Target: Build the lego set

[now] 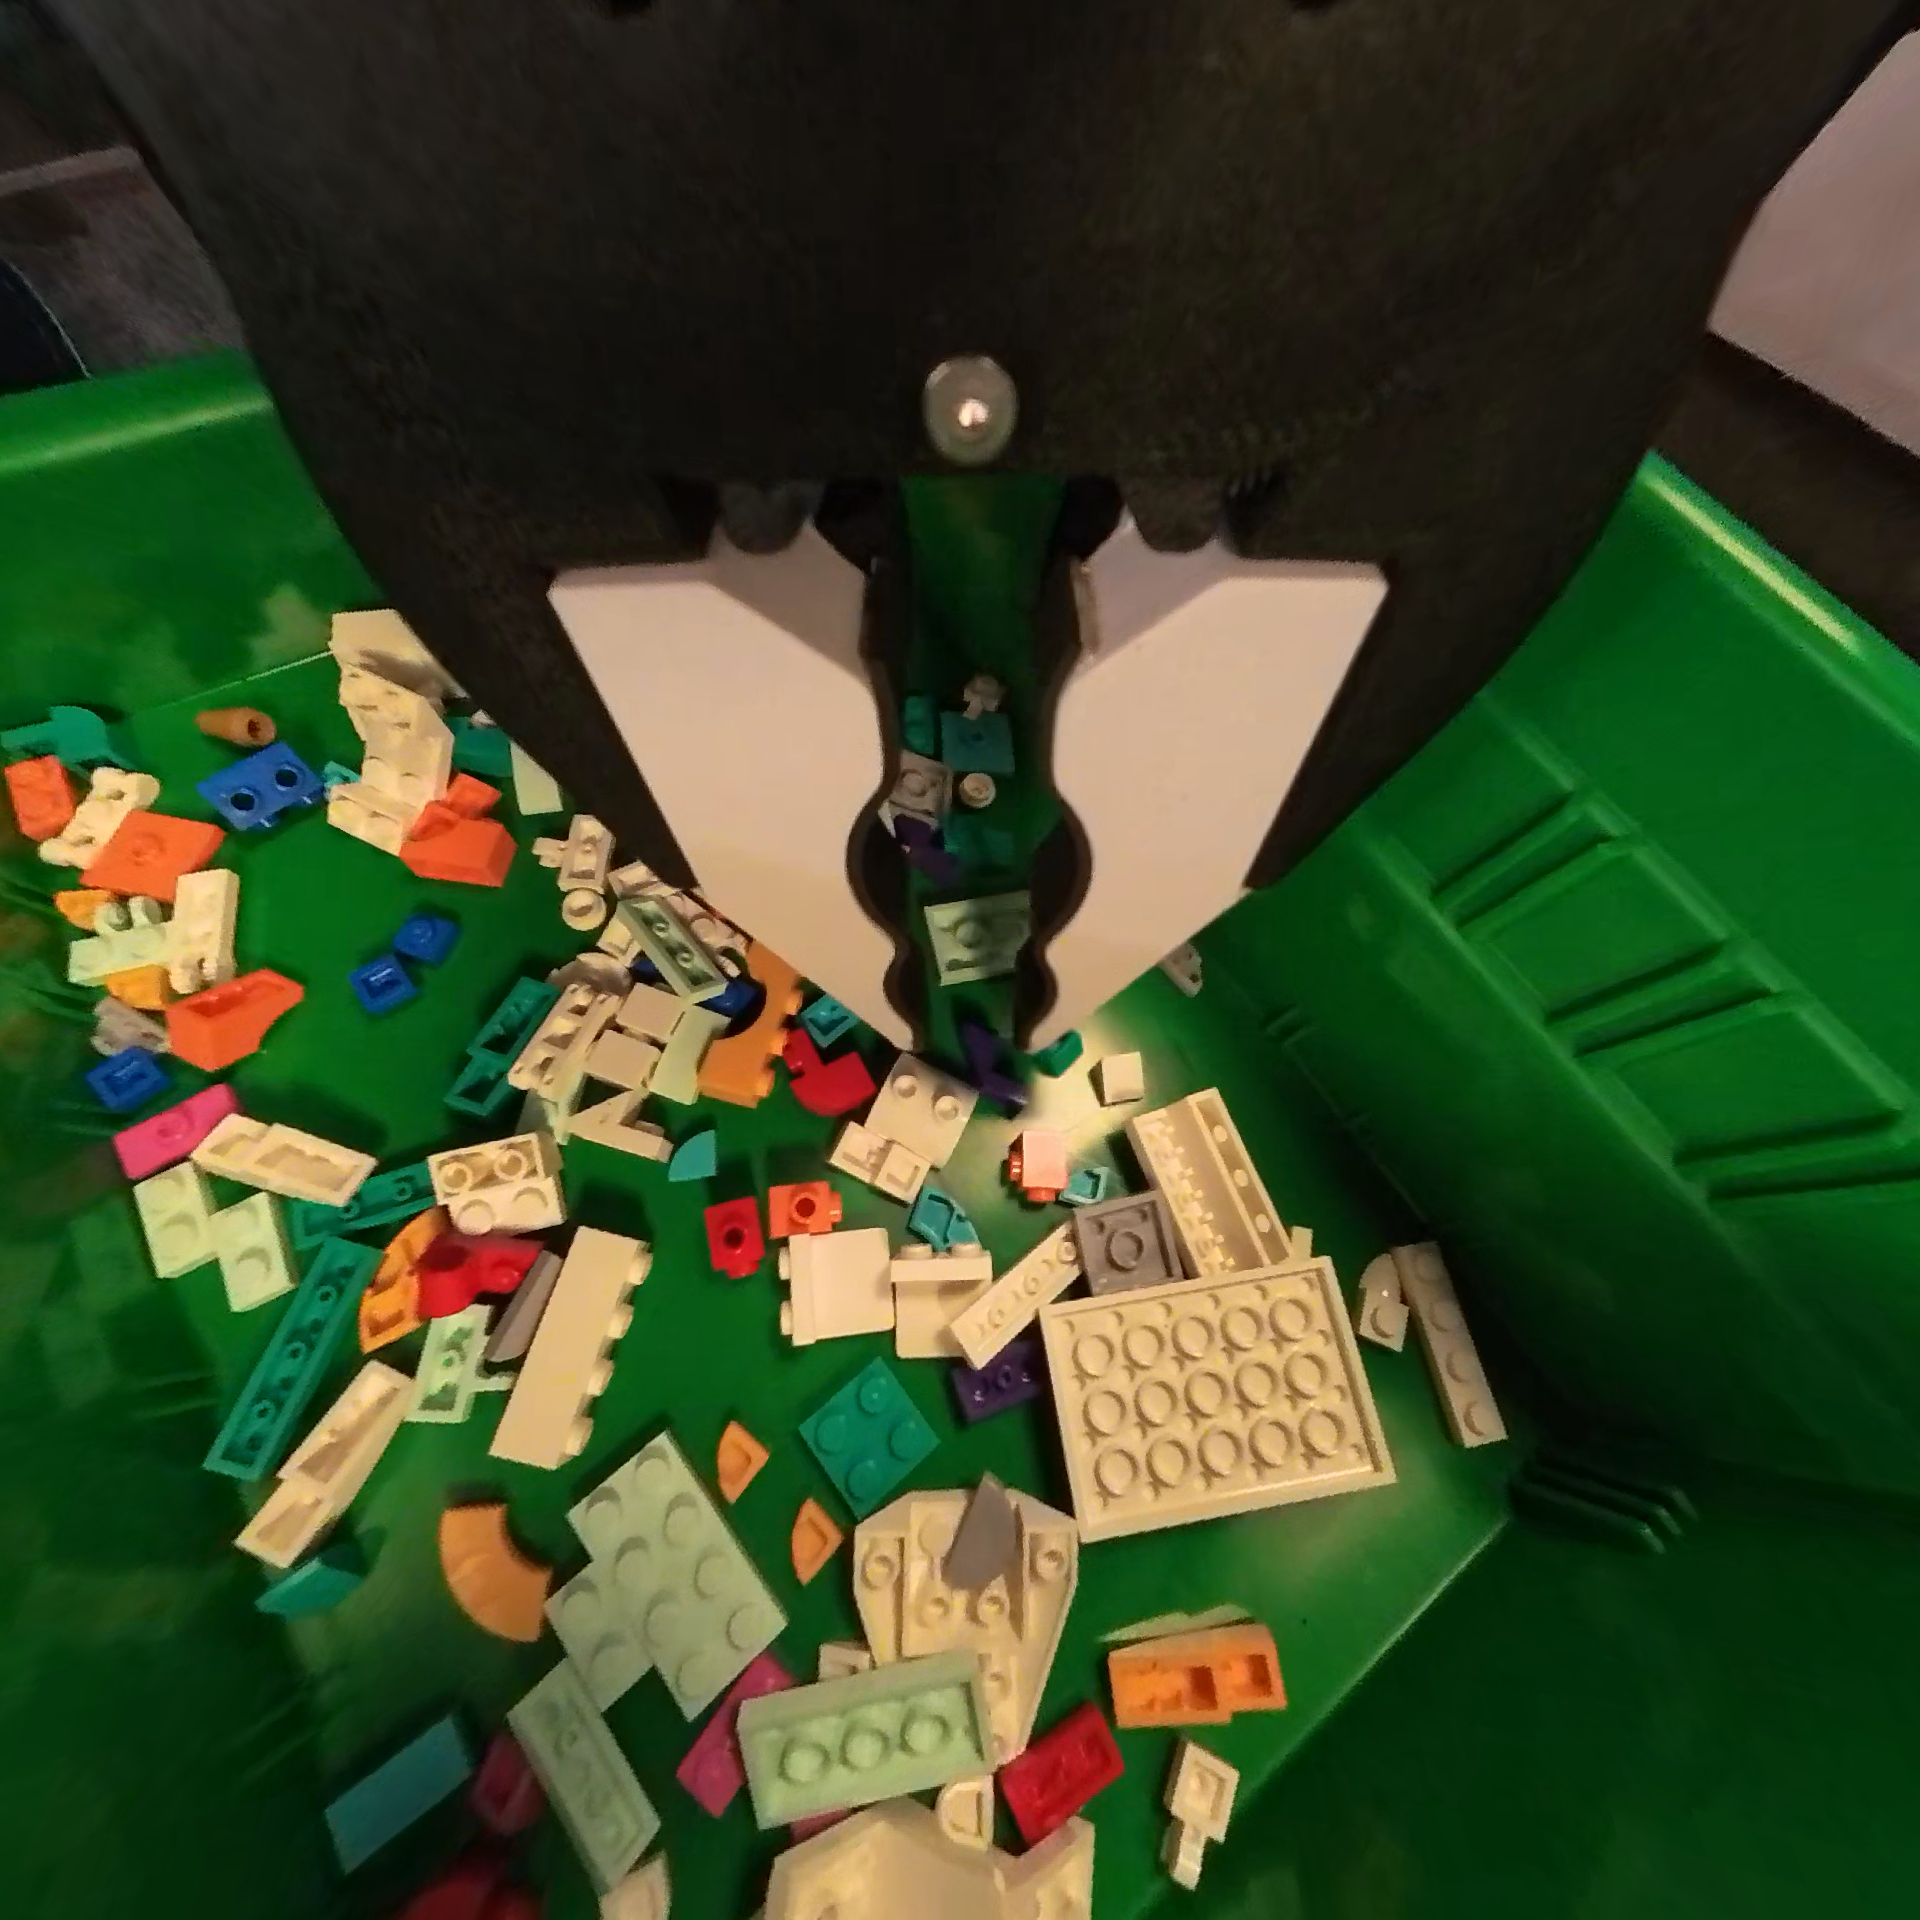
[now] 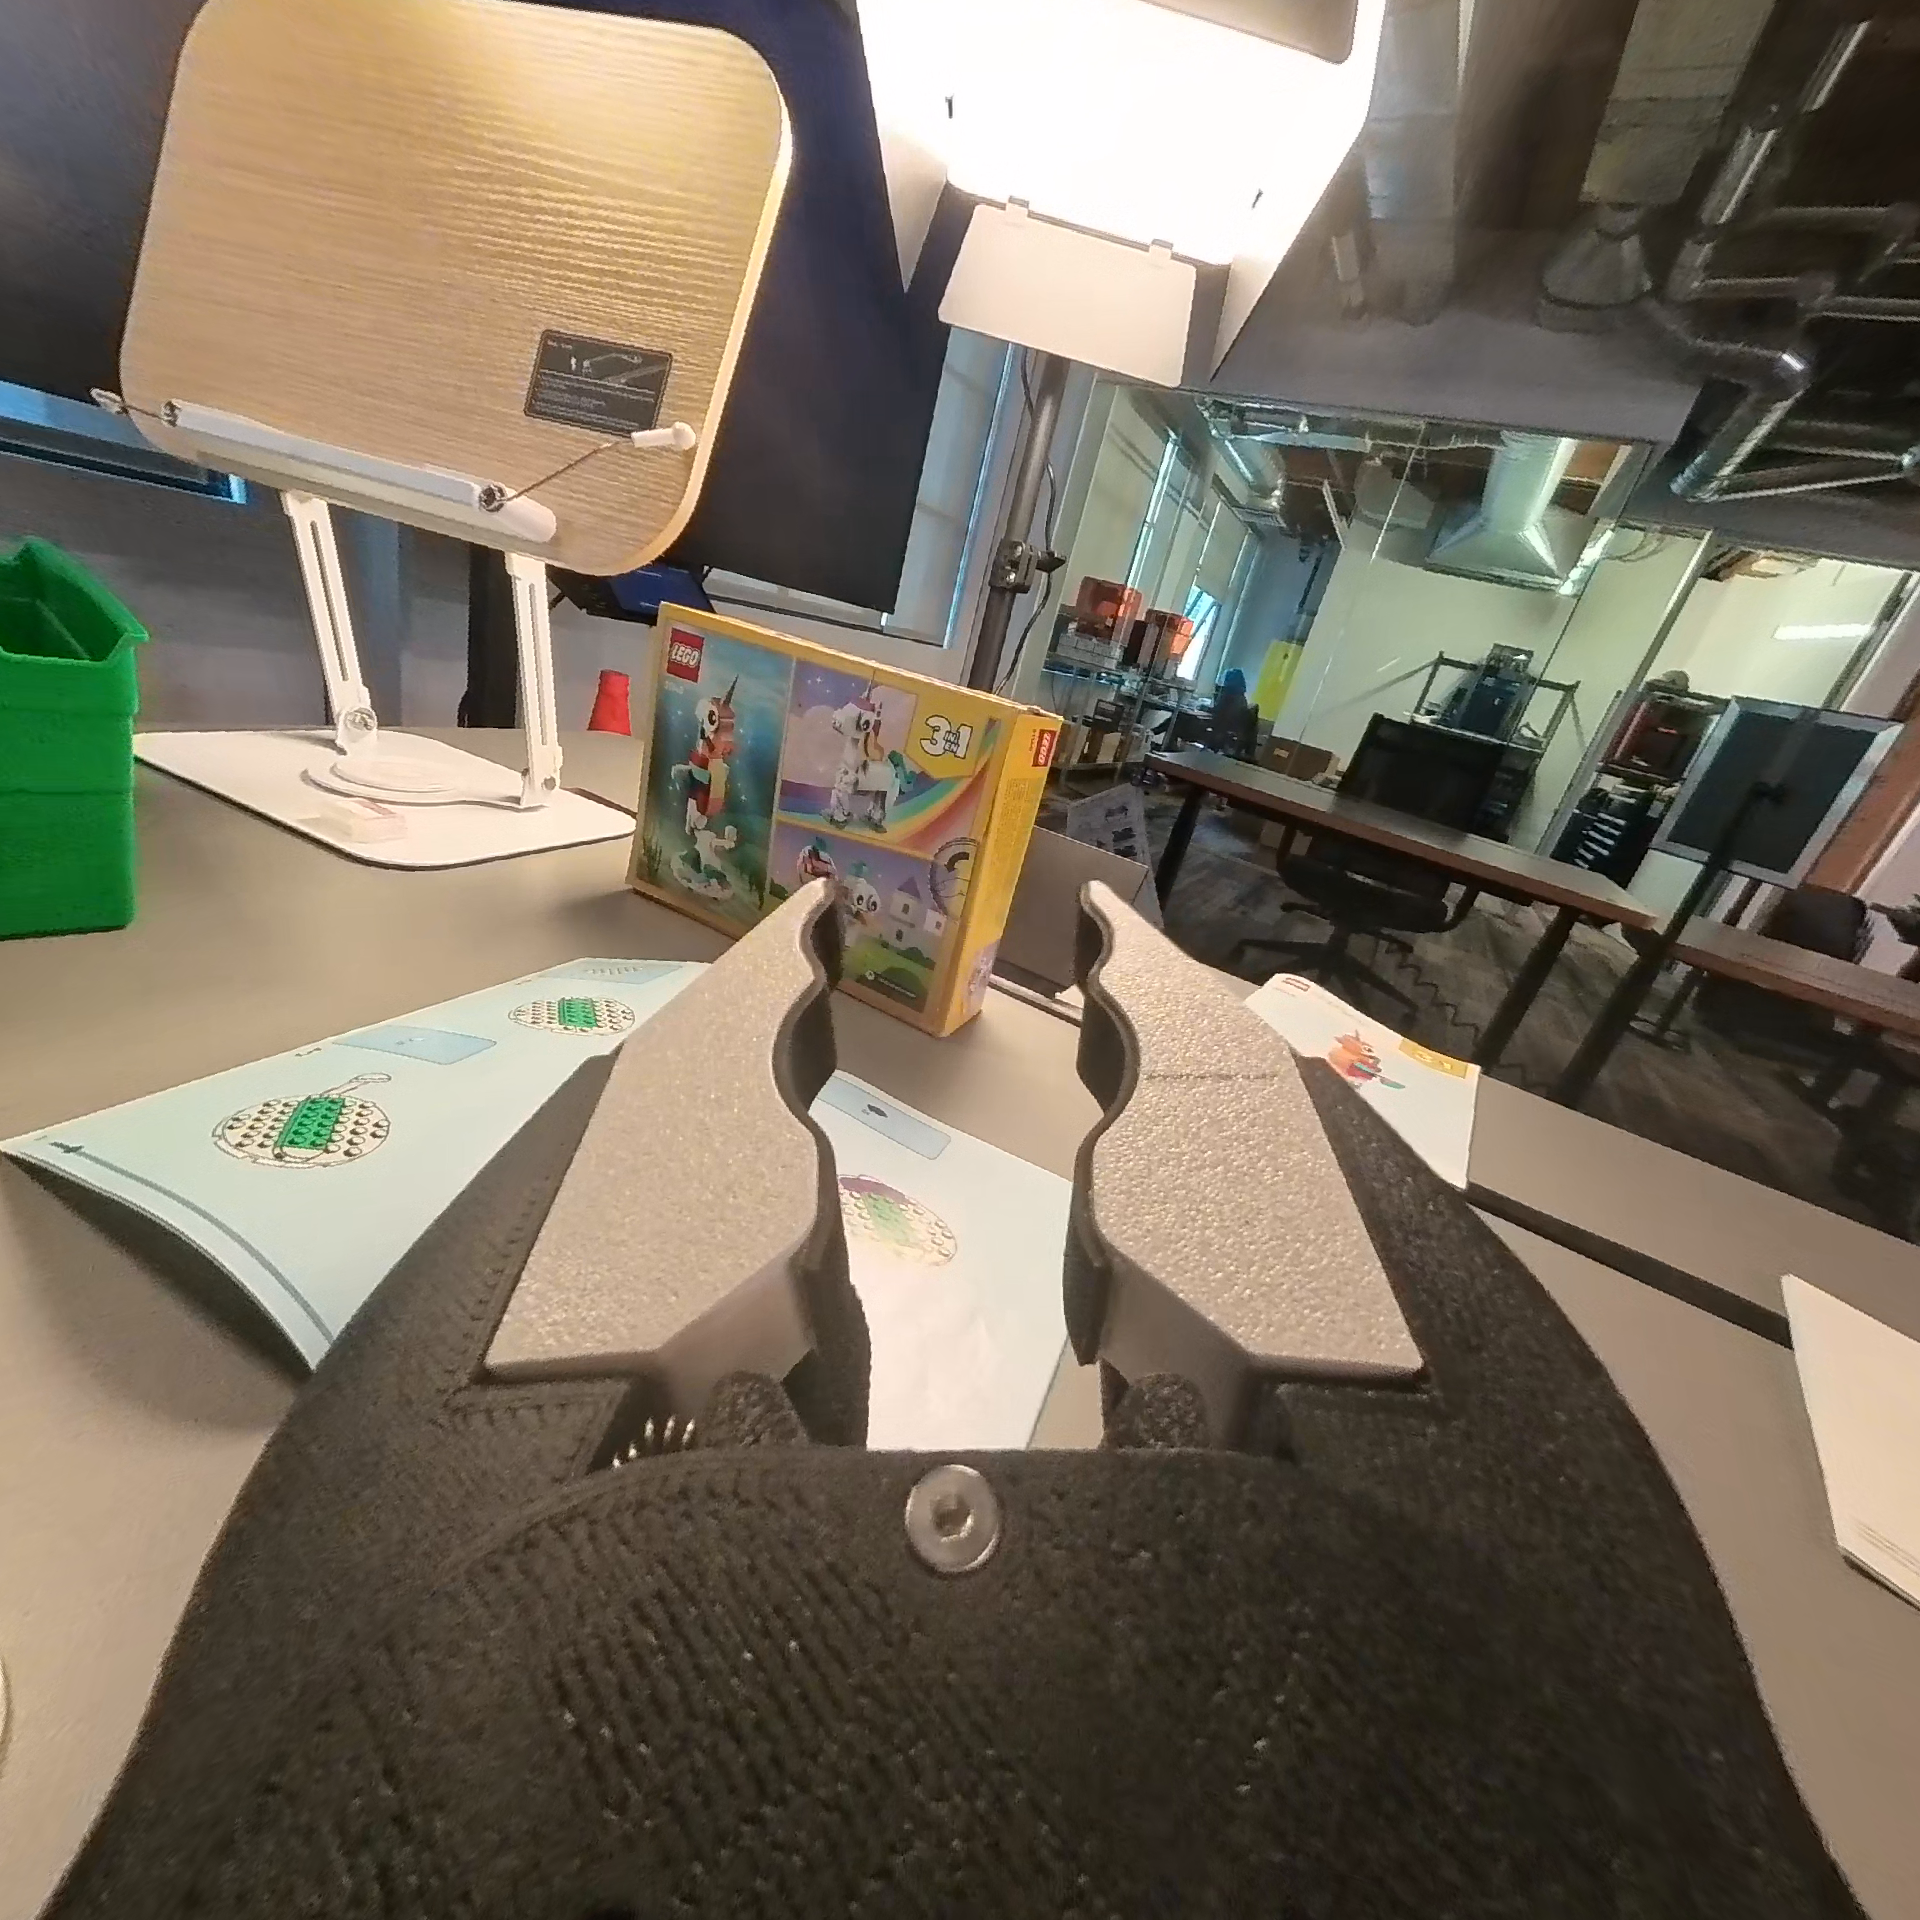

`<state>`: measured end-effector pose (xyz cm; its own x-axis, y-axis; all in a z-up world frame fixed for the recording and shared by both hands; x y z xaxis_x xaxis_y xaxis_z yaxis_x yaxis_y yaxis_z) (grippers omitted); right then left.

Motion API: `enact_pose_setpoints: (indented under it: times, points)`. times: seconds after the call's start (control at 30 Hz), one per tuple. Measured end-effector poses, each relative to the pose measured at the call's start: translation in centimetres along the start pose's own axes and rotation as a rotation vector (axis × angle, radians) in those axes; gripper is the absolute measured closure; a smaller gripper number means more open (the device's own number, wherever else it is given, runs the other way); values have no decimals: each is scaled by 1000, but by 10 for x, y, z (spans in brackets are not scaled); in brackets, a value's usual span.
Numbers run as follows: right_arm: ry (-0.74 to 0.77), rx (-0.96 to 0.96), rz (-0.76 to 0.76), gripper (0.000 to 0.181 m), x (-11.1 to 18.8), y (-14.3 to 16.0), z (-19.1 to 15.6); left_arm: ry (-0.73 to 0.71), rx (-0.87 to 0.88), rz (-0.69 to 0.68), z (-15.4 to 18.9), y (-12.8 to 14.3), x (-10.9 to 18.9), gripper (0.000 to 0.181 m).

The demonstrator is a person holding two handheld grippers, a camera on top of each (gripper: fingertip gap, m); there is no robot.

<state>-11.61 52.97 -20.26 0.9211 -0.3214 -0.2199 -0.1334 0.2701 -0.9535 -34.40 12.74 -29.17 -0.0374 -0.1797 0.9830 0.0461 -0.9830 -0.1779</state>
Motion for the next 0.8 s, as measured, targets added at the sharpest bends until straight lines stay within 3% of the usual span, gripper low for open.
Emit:
enact_pose_setpoints:
  times: [0.03,0.23,0.4,0.47,0.57,0.7,0.8]
  points:
    - [-1,-1,-2,138,0,0,0,7,3,3,1,0,0,167]
    - [0,-6,-2,139,0,0,1,-65,-57,82,2,-5,13,174]
    - [-4,-6,-2,139,-1,0,0,-427,-296,467,11,-28,72,174]
    - [-6,-6,-5,139,-1,1,-1,-581,-397,550,21,-29,92,174]
    - [-3,-8,-5,139,-1,1,0,-741,-509,569,39,-30,109,174]
    - [4,-11,-5,139,0,1,1,-793,-585,648,79,-45,132,175]
    - [3,-15,-5,139,0,1,1,-715,-547,695,100,-55,141,174]
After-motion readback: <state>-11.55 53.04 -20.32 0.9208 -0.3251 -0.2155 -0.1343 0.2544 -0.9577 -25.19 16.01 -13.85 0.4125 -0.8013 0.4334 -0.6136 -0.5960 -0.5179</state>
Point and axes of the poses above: each gripper's, where its closed fingertips meet, x back along the fingers, y out of its underside, z = x × y across the jaws, the point moved 3 cm from there along x, back along the fingers, and after that the axes turned 9 degrees about y, right-handed, at the moved point
